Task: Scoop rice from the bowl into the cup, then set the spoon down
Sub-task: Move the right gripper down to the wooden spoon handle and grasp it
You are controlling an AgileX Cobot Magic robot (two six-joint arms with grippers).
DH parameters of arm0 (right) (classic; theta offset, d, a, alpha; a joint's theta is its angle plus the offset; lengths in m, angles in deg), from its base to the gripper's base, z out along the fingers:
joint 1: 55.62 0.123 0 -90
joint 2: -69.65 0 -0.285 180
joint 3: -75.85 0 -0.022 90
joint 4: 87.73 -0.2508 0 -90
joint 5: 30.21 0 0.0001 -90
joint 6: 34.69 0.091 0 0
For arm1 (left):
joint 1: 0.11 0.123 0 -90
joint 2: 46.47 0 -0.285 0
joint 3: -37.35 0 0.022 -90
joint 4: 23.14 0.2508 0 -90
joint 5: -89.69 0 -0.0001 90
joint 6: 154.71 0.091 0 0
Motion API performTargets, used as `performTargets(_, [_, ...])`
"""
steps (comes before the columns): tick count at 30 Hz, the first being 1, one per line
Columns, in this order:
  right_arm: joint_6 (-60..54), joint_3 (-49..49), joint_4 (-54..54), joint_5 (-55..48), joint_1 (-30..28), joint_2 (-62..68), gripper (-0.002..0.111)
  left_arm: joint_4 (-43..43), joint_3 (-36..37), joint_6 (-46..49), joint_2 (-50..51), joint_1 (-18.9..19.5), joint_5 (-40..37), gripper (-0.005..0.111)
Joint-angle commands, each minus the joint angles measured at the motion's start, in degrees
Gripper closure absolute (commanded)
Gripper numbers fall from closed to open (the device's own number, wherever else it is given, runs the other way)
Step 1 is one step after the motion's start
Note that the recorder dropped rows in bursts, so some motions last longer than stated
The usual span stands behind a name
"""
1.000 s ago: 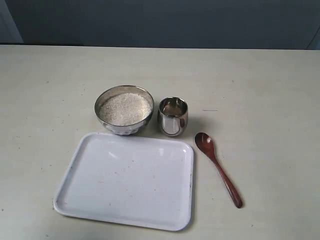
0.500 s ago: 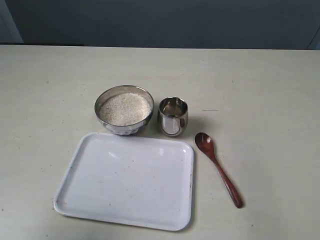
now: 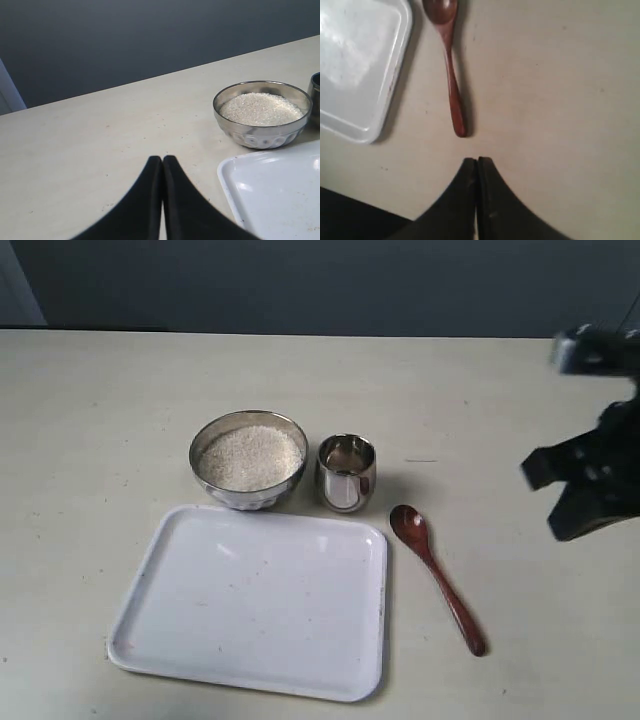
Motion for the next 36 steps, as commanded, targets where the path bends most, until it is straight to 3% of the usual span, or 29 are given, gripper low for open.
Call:
performTargets(1, [5.2, 0.4, 8.5, 3.9, 12.4, 7.7, 0.109, -0.4, -0.1, -0.3, -0.2, -0.3, 0.7, 0.106])
performTargets(3, [6.7, 0.4, 14.1, 7.1, 17.4, 10.8, 0.109, -0.4, -0.1, -0.3, -0.2, -0.3, 0.7, 0.106])
performTargets(7, [6.9, 0.4, 17.5, 14.7, 21.4, 15.8, 0.109, -0.4, -0.1, -0.3, -0.2, -0.3, 0.7, 0.106])
performTargets(28, [7.8, 0.4, 14.9, 17.1, 21.3, 25.7, 0.109, -0.4, -0.1, -0.3, -0.2, -0.3, 0.7, 0.106])
performTargets(31, [7.8, 0.4, 14.7, 16.4, 21.3, 25.7, 0.098, -0.4, -0.1, -0.3, -0.2, -0.3, 0.7, 0.106])
performTargets(36, [7.9, 0.4, 14.8, 16.3, 21.3, 25.7, 0.059, -0.4, -0.1, -0.3, -0.2, -0.3, 0.7, 0.106])
